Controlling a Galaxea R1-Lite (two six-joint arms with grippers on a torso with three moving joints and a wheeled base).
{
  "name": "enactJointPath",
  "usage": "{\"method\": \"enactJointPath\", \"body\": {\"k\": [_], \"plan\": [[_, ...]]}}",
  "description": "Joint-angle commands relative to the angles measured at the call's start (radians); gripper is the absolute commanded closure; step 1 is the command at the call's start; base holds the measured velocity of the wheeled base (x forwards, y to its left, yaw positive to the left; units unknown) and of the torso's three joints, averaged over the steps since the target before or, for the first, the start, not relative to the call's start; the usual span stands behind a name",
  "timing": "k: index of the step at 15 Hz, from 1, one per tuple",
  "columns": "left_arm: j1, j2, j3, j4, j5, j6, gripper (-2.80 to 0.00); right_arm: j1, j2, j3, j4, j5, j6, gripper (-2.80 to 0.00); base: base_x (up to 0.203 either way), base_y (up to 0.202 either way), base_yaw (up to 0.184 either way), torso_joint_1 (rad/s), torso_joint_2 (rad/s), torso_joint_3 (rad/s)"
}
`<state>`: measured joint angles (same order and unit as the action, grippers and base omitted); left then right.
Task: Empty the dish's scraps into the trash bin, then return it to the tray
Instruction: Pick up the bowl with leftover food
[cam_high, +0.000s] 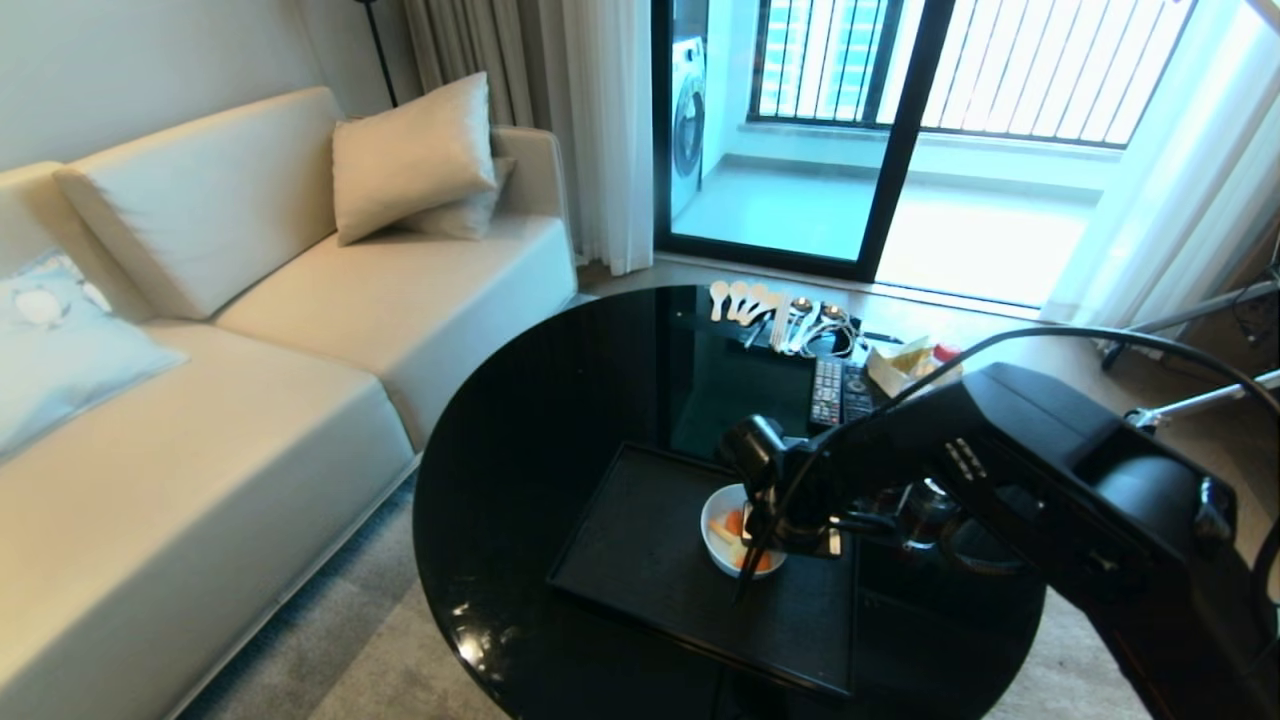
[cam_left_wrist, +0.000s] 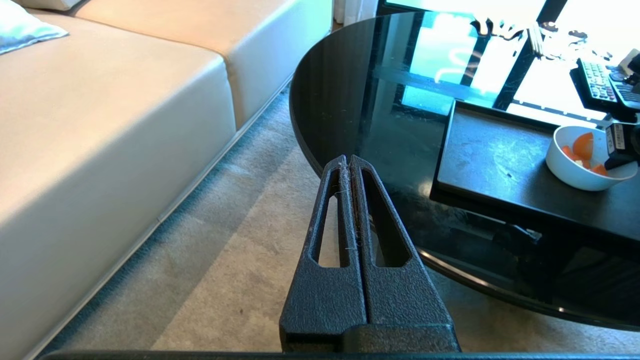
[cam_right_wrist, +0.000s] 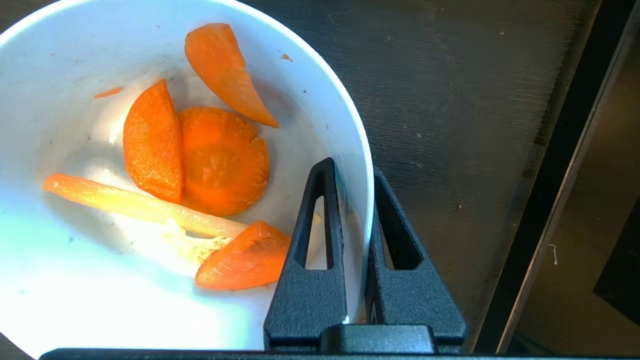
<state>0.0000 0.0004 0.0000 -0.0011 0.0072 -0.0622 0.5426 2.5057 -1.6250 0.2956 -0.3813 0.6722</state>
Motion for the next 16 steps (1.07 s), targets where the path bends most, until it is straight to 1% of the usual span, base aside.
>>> {"method": "enactJointPath", "body": {"k": [1,5,8,12,16], "plan": [[0.0,0.0,0.0,0.0,0.0,-0.001,0.0,0.0,-0.019,0.002,0.008,-0.002,0.015,0.0,0.0,0.0,0.0,0.0,0.0,0.0],[0.0,0.0,0.0,0.0,0.0,-0.001,0.0,-0.011,-0.094,0.028,0.014,-0.001,0.02,0.0,0.0,0.0,0.0,0.0,0.0,0.0],[0.0,0.0,0.0,0.0,0.0,-0.001,0.0,-0.033,-0.19,0.091,0.015,-0.001,0.022,0.0,0.0,0.0,0.0,0.0,0.0,0.0],[0.0,0.0,0.0,0.0,0.0,-0.001,0.0,-0.054,-0.348,0.24,0.013,-0.001,0.026,0.0,0.0,0.0,0.0,0.0,0.0,0.0],[0.0,0.0,0.0,0.0,0.0,-0.001,0.0,-0.085,-0.514,0.413,0.016,0.001,0.093,0.0,0.0,0.0,0.0,0.0,0.0,0.0]]}}
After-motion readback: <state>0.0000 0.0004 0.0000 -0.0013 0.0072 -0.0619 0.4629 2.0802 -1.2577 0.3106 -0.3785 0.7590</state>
